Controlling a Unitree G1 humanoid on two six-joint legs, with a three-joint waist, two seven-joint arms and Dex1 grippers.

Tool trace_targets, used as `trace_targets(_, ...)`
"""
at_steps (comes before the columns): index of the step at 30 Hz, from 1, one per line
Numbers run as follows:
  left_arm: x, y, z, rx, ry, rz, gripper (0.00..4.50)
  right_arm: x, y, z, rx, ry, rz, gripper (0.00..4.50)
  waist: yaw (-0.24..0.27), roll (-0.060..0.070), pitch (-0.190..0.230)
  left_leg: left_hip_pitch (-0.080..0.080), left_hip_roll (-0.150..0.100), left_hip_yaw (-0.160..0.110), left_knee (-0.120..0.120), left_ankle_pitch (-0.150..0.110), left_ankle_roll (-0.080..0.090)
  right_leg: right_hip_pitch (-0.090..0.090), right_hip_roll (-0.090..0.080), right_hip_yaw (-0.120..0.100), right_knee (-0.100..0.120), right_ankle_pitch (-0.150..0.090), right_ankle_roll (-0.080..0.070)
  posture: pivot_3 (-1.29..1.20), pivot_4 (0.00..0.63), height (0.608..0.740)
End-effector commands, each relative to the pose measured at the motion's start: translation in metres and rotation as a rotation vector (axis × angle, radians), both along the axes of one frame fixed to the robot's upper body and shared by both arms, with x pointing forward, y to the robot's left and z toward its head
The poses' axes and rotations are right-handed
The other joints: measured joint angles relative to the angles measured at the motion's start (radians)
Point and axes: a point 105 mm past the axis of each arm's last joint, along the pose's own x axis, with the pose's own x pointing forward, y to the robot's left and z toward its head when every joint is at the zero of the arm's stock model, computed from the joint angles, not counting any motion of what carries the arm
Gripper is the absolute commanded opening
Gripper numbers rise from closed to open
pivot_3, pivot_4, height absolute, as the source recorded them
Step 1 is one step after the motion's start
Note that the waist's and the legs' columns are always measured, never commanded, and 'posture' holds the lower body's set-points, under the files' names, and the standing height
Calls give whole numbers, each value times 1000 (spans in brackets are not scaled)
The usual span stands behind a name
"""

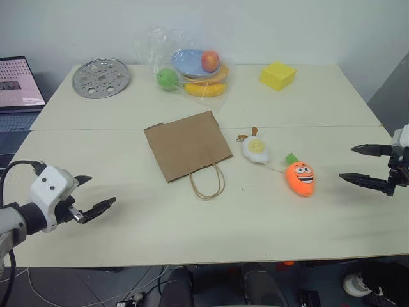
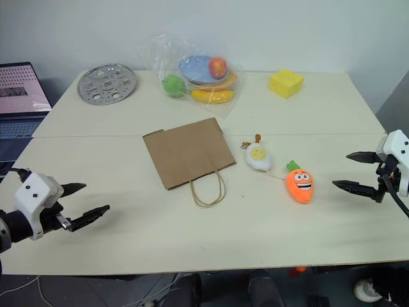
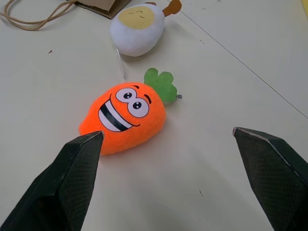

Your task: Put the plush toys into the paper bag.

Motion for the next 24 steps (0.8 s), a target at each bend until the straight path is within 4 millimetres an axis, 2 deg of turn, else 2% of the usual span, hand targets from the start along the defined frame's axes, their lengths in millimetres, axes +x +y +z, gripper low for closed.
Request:
trace_targets(1, 1, 1, 18, -1, -63, 8, 4474, 0, 3, 10, -15, -48, 11, 4500, 0, 0, 0, 0, 0, 0, 0, 0, 0, 0, 0, 0, 0, 0, 0, 0, 150, 740)
trace_targets(16, -2, 4, 17, 11, -70, 19, 4474, 3, 4, 9, -16, -59, 11, 4500, 0, 0, 0, 0, 0, 0, 0, 0, 0, 0, 0, 1, 0, 0, 1, 0, 150, 740)
trace_targets(21, -4, -3, 30, -2, -146, -42, 4474, 3, 5, 10, -13, -61, 17, 4500, 0, 0, 0, 0, 0, 1, 0, 0, 0, 0, 0, 0, 0, 1, 0, 0, 150, 740)
trace_targets(24, -4, -7, 29, 11, -138, -74, 4474, 4, 6, 10, -17, -62, 21, 4500, 0, 0, 0, 0, 0, 0, 0, 0, 0, 0, 0, 0, 0, 1, 0, 0, 150, 740)
